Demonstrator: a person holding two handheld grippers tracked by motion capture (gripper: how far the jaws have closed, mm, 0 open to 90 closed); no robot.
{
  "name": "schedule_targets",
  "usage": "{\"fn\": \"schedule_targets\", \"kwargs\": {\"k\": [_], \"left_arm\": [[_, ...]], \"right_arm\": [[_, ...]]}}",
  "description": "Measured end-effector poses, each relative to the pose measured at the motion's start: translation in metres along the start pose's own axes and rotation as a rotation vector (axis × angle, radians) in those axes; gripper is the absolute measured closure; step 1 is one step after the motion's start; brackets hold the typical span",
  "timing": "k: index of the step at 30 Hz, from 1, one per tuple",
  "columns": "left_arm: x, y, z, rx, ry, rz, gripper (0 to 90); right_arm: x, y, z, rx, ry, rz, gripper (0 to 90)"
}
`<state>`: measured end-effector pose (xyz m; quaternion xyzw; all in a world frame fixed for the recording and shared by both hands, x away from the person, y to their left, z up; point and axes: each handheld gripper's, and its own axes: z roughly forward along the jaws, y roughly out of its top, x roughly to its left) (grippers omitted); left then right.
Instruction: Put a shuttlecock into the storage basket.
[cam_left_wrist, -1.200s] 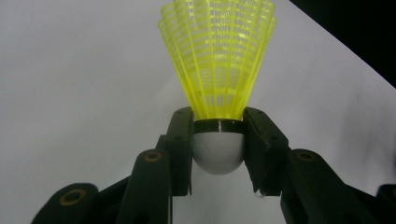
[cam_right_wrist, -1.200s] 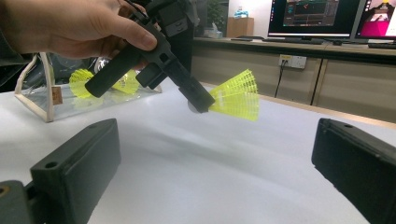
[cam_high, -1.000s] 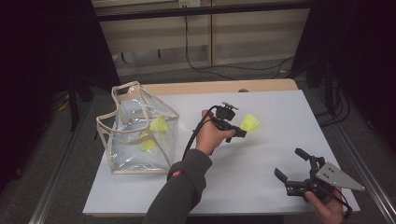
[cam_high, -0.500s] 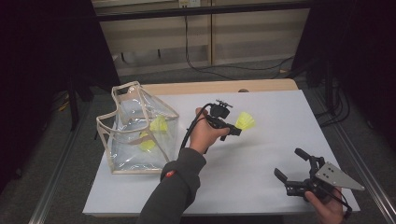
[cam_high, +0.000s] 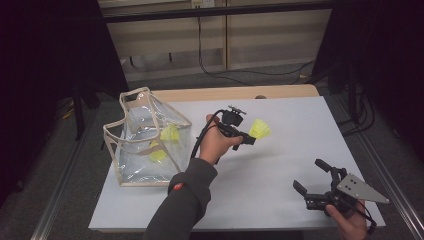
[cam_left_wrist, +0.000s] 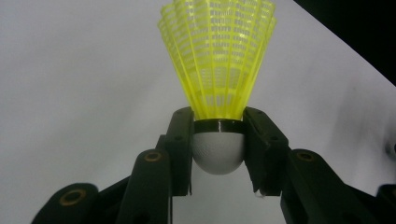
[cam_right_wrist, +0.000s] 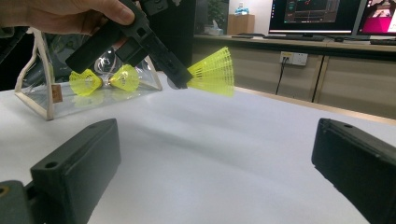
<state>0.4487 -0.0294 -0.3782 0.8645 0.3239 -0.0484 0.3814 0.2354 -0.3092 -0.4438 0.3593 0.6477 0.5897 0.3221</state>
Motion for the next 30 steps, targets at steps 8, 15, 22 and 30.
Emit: {"fn": "schedule_targets", "kwargs": {"k": [8, 15, 22, 30], "left_arm": [[0.003, 0.001, -0.007, 0.0, 0.012, 0.001, 65.0], [0.003, 0.003, -0.012, -0.005, 0.017, -0.001, 65.0], [0.004, 0.004, -0.016, -0.008, 0.026, -0.014, 64.9], [0.007, 0.004, -0.021, -0.007, 0.03, -0.022, 65.0]], "right_arm": [[-0.001, -0.001, 0.001, 0.001, -0.005, 0.002, 1.0], [-0.001, -0.001, 0.001, 0.0, -0.008, 0.003, 1.0], [-0.001, 0.0, 0.001, 0.002, -0.009, 0.003, 1.0], [-0.001, 0.0, 0.001, 0.002, -0.008, 0.003, 1.0]]}}
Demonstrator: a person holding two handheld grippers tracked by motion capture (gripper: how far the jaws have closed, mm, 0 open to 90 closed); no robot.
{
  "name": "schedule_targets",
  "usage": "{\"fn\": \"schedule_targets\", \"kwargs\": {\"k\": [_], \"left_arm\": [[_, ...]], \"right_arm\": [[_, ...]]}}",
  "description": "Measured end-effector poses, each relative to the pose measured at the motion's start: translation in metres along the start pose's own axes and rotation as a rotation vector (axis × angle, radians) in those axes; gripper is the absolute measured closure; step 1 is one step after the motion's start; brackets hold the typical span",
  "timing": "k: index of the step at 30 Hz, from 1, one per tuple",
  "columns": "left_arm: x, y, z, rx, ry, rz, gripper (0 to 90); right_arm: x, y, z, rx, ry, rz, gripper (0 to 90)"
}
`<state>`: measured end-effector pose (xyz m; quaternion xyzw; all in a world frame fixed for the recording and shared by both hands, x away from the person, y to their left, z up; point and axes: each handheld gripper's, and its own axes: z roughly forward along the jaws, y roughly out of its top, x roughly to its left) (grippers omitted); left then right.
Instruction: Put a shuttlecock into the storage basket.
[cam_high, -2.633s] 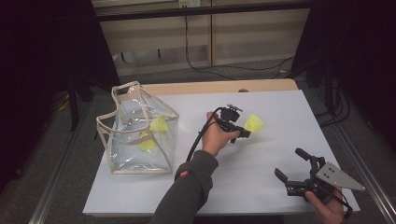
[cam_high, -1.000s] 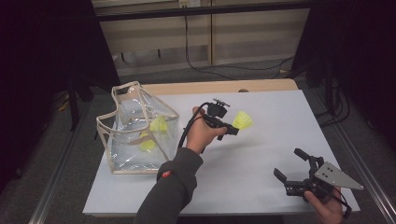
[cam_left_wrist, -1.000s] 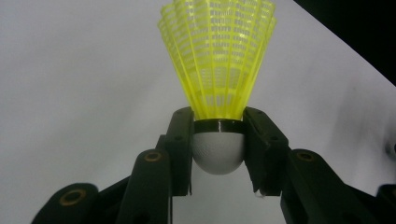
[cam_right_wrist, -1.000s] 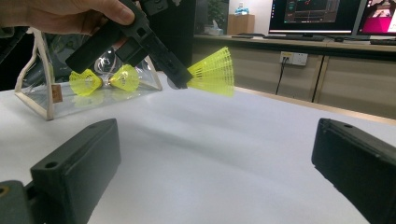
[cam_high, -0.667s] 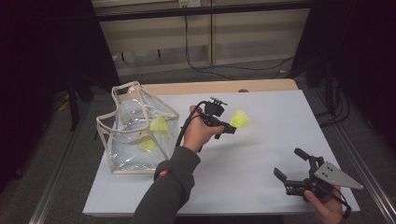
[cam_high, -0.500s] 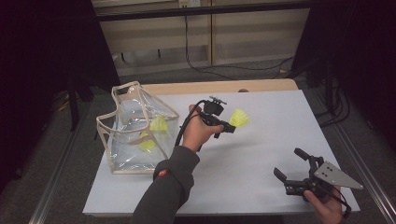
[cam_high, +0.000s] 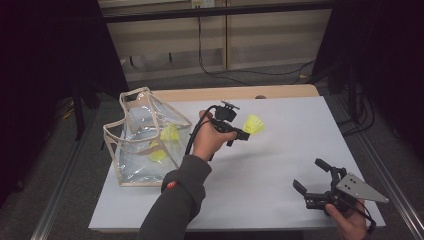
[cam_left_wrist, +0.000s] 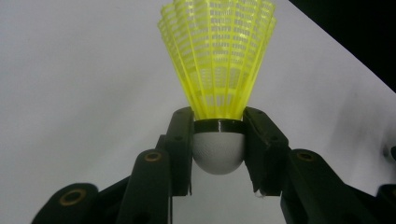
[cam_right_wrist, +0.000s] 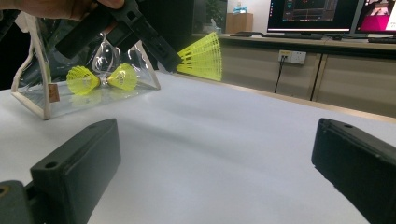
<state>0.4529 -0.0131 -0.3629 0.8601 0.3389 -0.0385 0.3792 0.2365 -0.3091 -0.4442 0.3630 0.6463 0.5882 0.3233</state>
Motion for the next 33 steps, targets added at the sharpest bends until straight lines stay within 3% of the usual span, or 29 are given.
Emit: {"fn": "schedule_targets", "kwargs": {"k": [33], "left_arm": [[0.008, 0.003, -0.037, -0.007, 0.051, -0.074, 64.9]], "right_arm": [[0.0, 0.0, 0.0, -0.004, 0.003, -0.001, 1.0]]}}
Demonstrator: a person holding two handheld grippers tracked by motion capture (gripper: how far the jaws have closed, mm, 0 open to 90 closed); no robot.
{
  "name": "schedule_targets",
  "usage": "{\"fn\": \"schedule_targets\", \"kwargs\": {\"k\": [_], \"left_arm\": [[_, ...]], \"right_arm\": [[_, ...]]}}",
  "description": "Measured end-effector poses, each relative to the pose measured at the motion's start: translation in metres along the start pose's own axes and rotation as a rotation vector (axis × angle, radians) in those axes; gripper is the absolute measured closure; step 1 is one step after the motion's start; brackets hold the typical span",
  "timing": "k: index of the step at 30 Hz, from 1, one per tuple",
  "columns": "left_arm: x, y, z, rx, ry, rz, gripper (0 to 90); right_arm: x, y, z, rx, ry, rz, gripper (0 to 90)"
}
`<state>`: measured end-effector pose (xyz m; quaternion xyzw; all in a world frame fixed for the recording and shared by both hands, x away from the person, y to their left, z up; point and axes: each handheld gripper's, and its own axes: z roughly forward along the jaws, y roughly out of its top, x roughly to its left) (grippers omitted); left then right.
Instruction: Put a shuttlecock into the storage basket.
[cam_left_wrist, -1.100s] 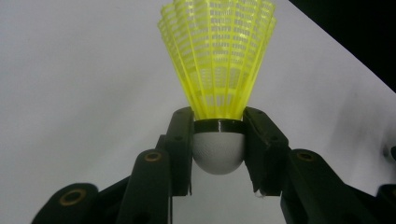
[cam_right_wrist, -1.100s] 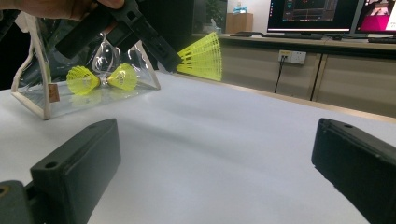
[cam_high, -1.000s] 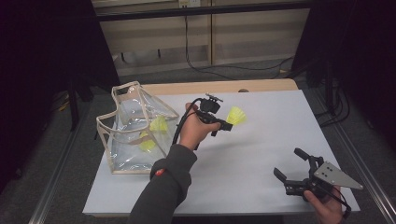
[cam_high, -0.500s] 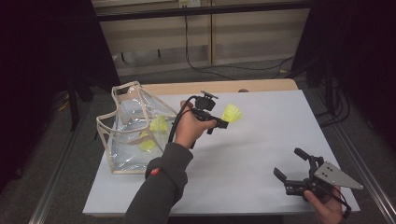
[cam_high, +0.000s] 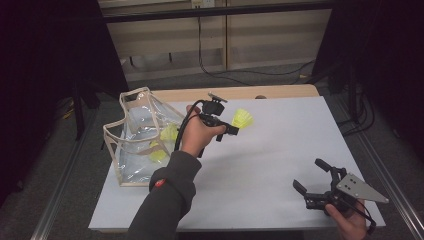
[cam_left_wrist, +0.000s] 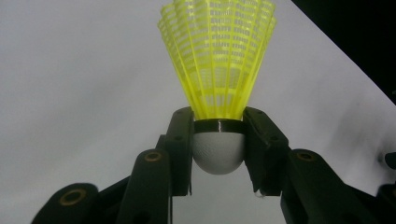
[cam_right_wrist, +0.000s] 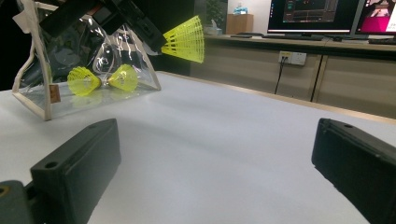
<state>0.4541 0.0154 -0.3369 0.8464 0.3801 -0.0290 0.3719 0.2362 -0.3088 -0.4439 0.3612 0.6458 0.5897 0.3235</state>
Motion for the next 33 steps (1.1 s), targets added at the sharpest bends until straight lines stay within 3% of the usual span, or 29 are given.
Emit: {"fn": "schedule_targets", "kwargs": {"k": [8, 17, 33], "left_arm": [[0.001, 0.002, -0.007, 0.0, 0.008, -0.017, 64.9], [0.002, 0.004, -0.016, 0.01, 0.014, -0.006, 64.9], [0.005, 0.007, -0.036, 0.004, 0.018, -0.038, 64.9]], "right_arm": [[0.0, 0.0, 0.0, -0.001, 0.0, -0.001, 1.0], [0.0, 0.0, 0.0, -0.002, -0.001, -0.002, 1.0], [0.0, 0.0, 0.0, -0.003, 0.0, -0.003, 0.9]]}}
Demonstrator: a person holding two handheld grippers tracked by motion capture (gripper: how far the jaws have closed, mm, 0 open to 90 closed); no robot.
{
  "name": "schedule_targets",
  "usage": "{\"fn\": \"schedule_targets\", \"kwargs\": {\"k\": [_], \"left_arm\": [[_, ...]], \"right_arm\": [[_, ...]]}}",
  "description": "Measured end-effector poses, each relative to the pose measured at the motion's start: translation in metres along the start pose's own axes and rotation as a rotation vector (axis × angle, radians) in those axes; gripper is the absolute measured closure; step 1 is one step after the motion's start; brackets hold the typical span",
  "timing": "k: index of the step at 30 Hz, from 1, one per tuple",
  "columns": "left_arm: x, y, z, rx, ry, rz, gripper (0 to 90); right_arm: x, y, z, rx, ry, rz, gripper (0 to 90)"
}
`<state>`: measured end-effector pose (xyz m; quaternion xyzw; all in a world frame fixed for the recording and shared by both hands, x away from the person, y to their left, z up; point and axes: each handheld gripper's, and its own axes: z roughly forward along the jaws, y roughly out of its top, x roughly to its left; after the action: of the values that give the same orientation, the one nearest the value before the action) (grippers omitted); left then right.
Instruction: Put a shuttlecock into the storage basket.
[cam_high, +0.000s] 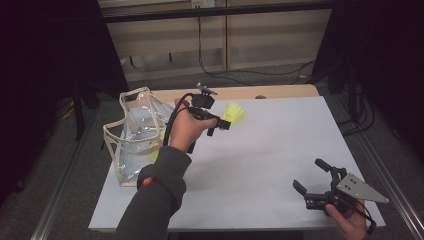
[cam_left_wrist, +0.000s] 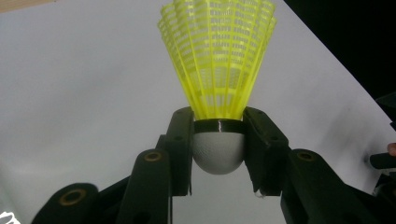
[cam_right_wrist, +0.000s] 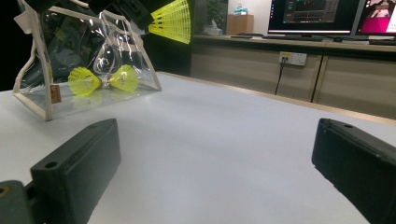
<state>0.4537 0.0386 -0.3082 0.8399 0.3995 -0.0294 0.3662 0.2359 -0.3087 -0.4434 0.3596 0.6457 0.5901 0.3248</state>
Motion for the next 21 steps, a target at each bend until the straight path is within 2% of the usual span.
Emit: {"fn": "schedule_targets", "kwargs": {"k": [21], "left_arm": [[0.002, 0.004, -0.02, 0.001, 0.002, -0.021, 64.9]], "right_arm": [[0.0, 0.0, 0.0, -0.002, 0.0, 0.001, 0.9]]}}
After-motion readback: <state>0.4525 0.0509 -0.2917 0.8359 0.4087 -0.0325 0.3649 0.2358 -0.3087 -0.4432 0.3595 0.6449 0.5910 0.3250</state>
